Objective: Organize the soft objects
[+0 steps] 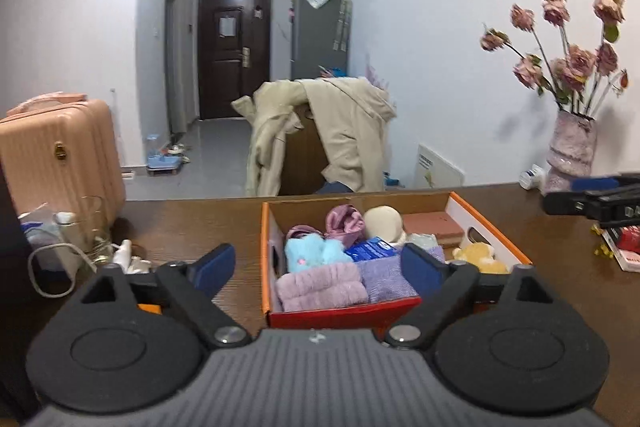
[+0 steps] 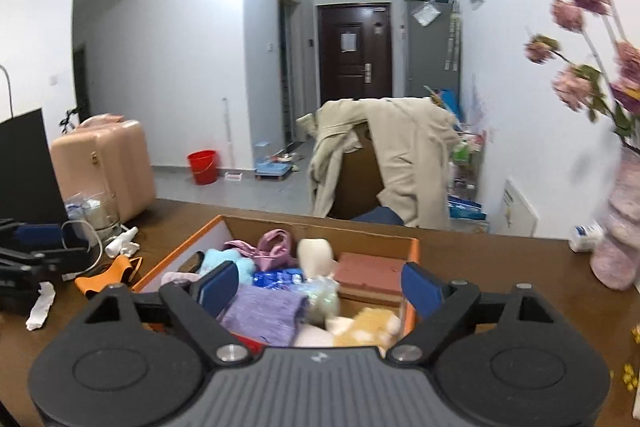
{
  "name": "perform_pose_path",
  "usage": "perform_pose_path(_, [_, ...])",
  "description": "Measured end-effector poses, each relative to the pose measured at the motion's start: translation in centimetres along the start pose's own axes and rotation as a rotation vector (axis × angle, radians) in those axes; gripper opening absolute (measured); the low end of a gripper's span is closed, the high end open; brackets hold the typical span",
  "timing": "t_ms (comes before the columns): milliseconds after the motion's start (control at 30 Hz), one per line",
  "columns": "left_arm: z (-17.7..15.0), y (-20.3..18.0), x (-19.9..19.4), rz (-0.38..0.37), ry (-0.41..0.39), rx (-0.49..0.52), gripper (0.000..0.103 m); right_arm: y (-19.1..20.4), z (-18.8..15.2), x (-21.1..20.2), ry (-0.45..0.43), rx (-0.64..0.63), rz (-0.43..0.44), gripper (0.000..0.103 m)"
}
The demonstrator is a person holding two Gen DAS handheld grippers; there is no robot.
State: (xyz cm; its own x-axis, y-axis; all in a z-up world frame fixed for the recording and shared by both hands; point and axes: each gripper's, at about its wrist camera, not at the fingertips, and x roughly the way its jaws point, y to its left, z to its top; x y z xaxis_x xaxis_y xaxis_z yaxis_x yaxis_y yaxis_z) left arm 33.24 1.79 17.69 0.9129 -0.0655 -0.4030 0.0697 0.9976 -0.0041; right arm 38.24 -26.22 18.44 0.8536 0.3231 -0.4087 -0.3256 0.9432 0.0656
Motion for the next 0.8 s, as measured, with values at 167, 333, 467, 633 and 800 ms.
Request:
perform_pose_path(167, [-0.2,0.3,-0.5,0.032,-0.044,-0.019,0.098,-0.8,-0.9,-0.7,-0.016,-0.004,-0.013,0.089])
perform_pose_path(333, [-0.8,0.8,0.8,0.050,-0.048,-0.044,0.098,-1.0,-1.9,0.1,-0.031,0.008,-0.006,0.089])
perform_pose_path(467, [-1.3,1.1,0.9,0.065,-0.084,-0.058,0.098,-0.5,-2.5,0.4,-0.076,-0.015,-0.034,0.089])
perform_pose_path(633, [-3.3,0.5,-3.2,0.077,-0.168,0.010,0.099,1.3,-4.2,-3.2,-0.164,-0.064,-0.013,0.089])
perform_pose_path(800, [-8.5,0.1,-10.4,0.051,-0.245,0.036,0.102,3.8,-8.2,-9.9,-0.233,-0.156,0.031,0.091])
